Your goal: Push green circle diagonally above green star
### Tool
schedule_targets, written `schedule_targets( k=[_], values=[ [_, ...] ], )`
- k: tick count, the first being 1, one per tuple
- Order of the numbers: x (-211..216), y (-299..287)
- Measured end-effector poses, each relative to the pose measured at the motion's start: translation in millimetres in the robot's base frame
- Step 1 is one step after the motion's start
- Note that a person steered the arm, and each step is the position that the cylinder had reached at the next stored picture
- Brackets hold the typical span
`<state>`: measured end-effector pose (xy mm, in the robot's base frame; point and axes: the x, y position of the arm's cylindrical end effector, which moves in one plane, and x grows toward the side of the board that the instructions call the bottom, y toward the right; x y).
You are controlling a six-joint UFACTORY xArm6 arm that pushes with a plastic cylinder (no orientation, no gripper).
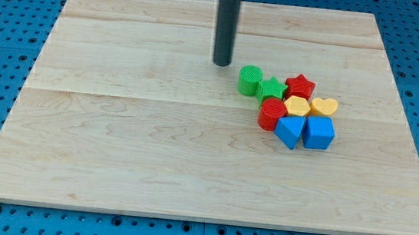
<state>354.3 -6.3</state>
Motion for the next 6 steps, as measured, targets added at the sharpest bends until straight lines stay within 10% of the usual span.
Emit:
schedule_targets(
  k=[6],
  values=[
    [27.7,61.6]
  ],
)
